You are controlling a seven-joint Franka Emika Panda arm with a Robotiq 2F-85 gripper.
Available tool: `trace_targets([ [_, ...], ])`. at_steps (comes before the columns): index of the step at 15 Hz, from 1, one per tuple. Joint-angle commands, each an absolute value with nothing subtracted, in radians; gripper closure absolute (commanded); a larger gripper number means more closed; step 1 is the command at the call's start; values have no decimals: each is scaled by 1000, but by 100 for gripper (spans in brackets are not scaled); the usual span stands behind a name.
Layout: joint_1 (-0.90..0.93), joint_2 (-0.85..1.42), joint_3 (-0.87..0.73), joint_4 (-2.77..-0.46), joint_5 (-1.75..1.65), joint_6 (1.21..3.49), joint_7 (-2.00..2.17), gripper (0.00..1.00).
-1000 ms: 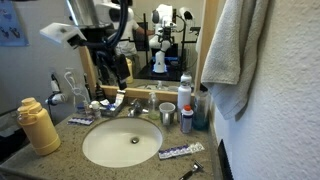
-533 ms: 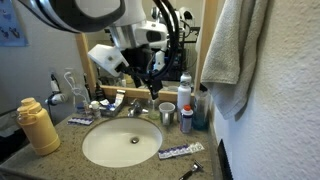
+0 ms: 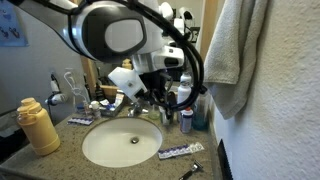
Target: Move the shaving stick to the left side of the sink counter
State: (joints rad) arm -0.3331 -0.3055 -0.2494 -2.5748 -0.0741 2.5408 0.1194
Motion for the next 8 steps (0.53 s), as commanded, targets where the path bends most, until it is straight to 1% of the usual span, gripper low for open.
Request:
trace_targets([
  [1,-366,-255,-255,-2593,-113,2611,131,0],
  [4,-387,-201,-267,-2609,-152,2670,131,0],
  [8,-395,-119,-292,-2647,-167,2834,116,0],
])
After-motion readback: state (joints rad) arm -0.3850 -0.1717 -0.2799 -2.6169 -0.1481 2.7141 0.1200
